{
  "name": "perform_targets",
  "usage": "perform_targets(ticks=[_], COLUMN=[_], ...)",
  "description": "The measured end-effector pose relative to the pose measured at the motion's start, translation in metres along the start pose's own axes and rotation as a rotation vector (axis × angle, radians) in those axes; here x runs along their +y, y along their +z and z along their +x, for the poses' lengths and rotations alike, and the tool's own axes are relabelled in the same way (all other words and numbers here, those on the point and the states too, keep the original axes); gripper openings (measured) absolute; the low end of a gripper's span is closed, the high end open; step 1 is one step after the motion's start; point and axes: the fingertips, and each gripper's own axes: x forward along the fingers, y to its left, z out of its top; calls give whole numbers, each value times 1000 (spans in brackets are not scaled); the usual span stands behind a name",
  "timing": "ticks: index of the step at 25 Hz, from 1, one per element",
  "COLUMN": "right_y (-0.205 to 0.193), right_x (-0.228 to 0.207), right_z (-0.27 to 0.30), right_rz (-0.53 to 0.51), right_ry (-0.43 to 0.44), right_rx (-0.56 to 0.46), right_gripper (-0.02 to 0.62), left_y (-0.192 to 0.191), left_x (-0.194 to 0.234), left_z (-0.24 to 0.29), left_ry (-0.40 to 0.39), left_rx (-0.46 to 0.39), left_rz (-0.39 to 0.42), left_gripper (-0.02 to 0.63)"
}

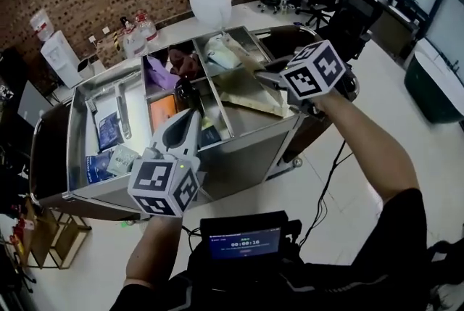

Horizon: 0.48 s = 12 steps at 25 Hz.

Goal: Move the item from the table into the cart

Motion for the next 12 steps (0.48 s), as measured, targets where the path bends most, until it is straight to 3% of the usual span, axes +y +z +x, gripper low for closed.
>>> perform_targets(ticks=[4,12], right_y=[-25,-74], right_x=[2,1], right_z=[34,74], right_rz=[-66,-20], right_ry=[33,93], right_rx=[160,389], right_gripper=[18,18], left_y=[-12,-28], left_x=[19,37], left_z=[1,7], left_ry=[69,43], left_rx=[26,79], left_rz=[-9,-36], left_gripper=[6,5])
